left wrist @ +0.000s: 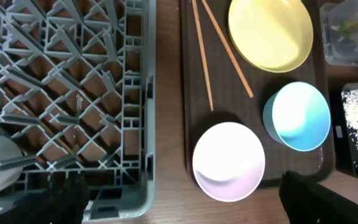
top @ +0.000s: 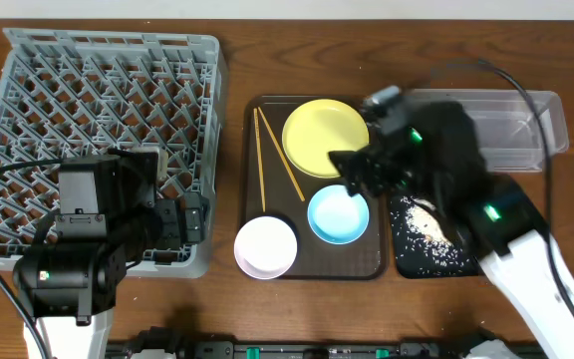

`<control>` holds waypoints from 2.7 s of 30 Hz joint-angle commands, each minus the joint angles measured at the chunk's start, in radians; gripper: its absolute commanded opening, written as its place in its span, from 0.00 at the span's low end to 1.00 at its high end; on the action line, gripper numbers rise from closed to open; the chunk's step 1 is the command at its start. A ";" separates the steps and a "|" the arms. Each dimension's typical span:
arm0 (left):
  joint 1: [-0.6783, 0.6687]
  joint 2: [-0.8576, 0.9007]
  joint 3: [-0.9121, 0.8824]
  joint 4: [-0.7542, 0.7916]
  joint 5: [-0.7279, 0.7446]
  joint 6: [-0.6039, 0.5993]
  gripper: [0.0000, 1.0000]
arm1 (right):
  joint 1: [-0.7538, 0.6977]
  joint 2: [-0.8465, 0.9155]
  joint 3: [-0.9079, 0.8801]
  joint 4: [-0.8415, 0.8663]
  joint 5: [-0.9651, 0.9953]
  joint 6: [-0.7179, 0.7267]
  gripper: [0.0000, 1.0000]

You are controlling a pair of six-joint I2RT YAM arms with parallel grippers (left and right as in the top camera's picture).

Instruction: Sort waste into correct bins and load items into the dishwasher

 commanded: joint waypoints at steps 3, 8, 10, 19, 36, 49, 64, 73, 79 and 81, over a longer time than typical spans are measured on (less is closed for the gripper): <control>-0.005 0.000 0.015 0.000 -0.009 0.018 0.98 | -0.060 -0.210 -0.280 0.221 0.075 -0.037 0.99; -0.005 0.000 0.015 0.000 -0.009 0.017 0.98 | -0.111 -0.435 -0.572 0.458 0.076 -0.037 0.99; -0.005 0.000 0.015 0.000 -0.009 0.018 0.98 | -0.137 -0.526 -0.672 0.519 0.076 -0.037 0.99; -0.005 0.000 0.015 0.000 -0.009 0.018 0.98 | -0.262 -0.907 -0.984 0.631 0.075 -0.033 0.99; -0.005 0.000 0.015 0.000 -0.009 0.018 0.98 | -0.382 -1.165 -1.124 0.630 0.076 -0.034 0.99; -0.005 0.000 0.015 0.000 -0.009 0.018 0.98 | -0.382 -1.157 -1.123 0.492 0.076 -0.034 0.99; -0.005 0.000 0.015 0.012 0.002 0.005 0.98 | -0.382 -1.157 -1.123 0.492 0.076 -0.034 0.99; -0.006 0.035 0.006 0.168 0.233 -0.025 0.98 | -0.382 -1.157 -1.123 0.492 0.076 -0.034 0.99; -0.038 0.167 0.000 0.322 0.322 -0.130 0.98 | -0.382 -1.157 -1.123 0.492 0.076 -0.034 0.99; -0.055 0.218 0.000 0.367 0.243 -0.233 0.98 | -0.382 -1.157 -1.123 0.492 0.076 -0.034 0.99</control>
